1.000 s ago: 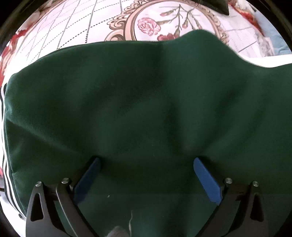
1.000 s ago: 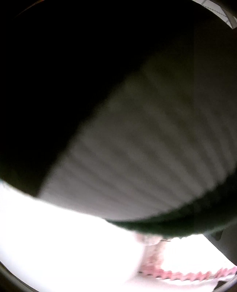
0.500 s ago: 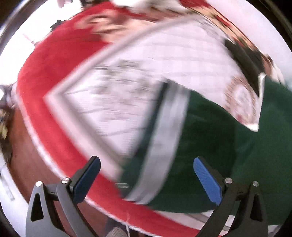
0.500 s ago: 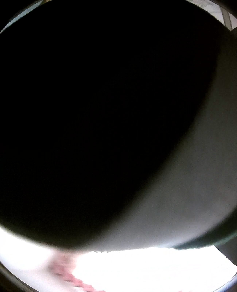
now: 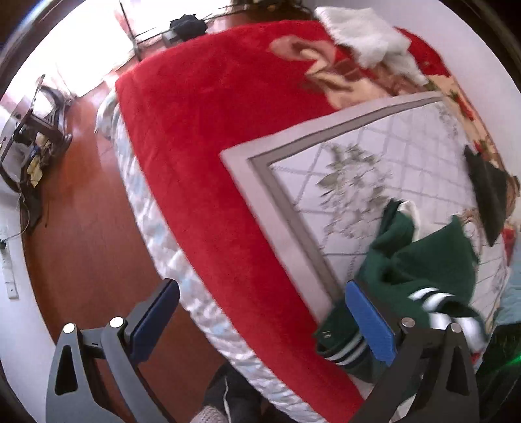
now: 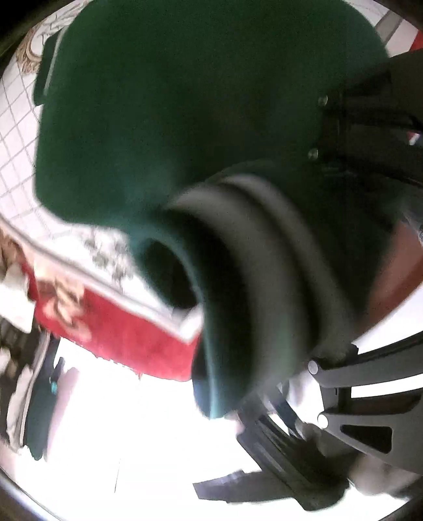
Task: Fold large clothes
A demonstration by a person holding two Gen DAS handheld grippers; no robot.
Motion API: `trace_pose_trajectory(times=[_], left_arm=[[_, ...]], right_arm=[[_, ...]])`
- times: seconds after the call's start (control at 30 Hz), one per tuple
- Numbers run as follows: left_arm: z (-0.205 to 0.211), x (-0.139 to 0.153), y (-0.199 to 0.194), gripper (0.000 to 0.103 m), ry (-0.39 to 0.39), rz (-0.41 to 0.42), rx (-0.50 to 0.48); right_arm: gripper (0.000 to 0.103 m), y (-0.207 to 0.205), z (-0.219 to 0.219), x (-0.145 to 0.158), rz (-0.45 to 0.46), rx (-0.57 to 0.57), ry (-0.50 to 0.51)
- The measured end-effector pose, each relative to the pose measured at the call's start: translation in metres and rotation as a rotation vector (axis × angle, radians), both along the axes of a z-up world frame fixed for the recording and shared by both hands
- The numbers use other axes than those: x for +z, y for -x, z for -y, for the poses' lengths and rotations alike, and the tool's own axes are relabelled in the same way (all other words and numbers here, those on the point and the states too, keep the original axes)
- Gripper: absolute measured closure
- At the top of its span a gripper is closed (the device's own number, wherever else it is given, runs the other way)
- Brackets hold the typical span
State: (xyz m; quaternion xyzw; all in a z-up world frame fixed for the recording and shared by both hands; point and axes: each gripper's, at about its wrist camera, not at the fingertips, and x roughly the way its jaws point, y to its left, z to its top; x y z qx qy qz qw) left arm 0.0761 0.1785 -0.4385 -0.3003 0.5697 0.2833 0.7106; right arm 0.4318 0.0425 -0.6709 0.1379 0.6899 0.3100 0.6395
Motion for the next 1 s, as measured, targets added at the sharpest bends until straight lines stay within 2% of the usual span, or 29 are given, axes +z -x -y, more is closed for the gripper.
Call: trace_pose_trajectory(times=[0.07, 0.13, 0.23, 0.3, 0.37, 0.4, 0.43, 0.47, 0.53, 0.57, 0.6, 0.63, 0.7, 0.77, 0.87, 0.97, 1.0], left_arm=[[0.010, 0.015, -0.014, 0.000, 0.001, 0.041, -0.009], [0.021, 0.030, -0.031, 0.000, -0.021, 0.079, -0.028], [0.043, 0.047, -0.053, 0.000, -0.061, 0.113, -0.078], [0.062, 0.042, -0.064, 0.000, -0.074, 0.104, -0.116], [0.083, 0.022, -0.077, 0.000, -0.046, 0.080, -0.156], [0.092, 0.011, -0.081, 0.000, -0.054, 0.058, -0.168], [0.097, 0.000, -0.083, 0.000, -0.066, 0.034, -0.182], [0.105, -0.020, -0.085, 0.000, -0.089, -0.013, -0.200], [0.111, -0.061, -0.086, 0.000, -0.133, -0.130, -0.211], [0.110, -0.091, -0.084, 0.000, -0.130, -0.203, -0.208], [0.105, -0.107, -0.081, 0.000, -0.099, -0.212, -0.188], [0.099, -0.118, -0.077, 0.000, -0.063, -0.203, -0.152], [0.087, -0.128, -0.072, 0.000, -0.011, -0.172, -0.097], [0.082, -0.131, -0.071, 0.000, -0.008, -0.160, -0.086], [0.078, -0.136, -0.076, 0.000, -0.013, -0.159, -0.096], [0.075, -0.124, -0.082, 0.000, -0.041, -0.174, -0.093], [0.076, -0.115, -0.085, 0.000, -0.065, -0.169, -0.095]], right_arm=[[0.031, -0.028, 0.020, 0.025, 0.011, -0.026, -0.033], [0.031, -0.039, 0.045, 0.048, 0.059, -0.094, -0.058], [0.031, -0.045, 0.095, 0.068, 0.152, -0.237, -0.013], [0.031, -0.056, 0.129, 0.067, 0.149, -0.328, 0.042], [0.031, -0.060, 0.144, 0.058, 0.119, -0.365, 0.084], [0.033, -0.064, 0.150, 0.053, 0.108, -0.366, 0.103], [0.042, -0.075, 0.149, 0.048, 0.104, -0.349, 0.141], [0.047, -0.073, 0.166, 0.058, 0.104, -0.333, 0.171], [0.059, -0.086, 0.169, 0.043, 0.080, -0.276, 0.204], [0.060, -0.089, 0.168, 0.033, 0.049, -0.239, 0.233], [0.066, -0.093, 0.158, 0.016, 0.020, -0.192, 0.267], [0.066, -0.096, 0.148, 0.000, 0.004, -0.155, 0.305], [0.066, -0.097, 0.134, -0.020, -0.014, -0.081, 0.365], [0.066, -0.105, 0.123, -0.041, -0.044, -0.052, 0.405], [0.065, -0.115, 0.120, -0.062, -0.107, -0.076, 0.411], [0.065, -0.126, 0.122, -0.059, -0.157, -0.089, 0.407], [0.065, -0.126, 0.126, -0.046, -0.153, -0.104, 0.366]])
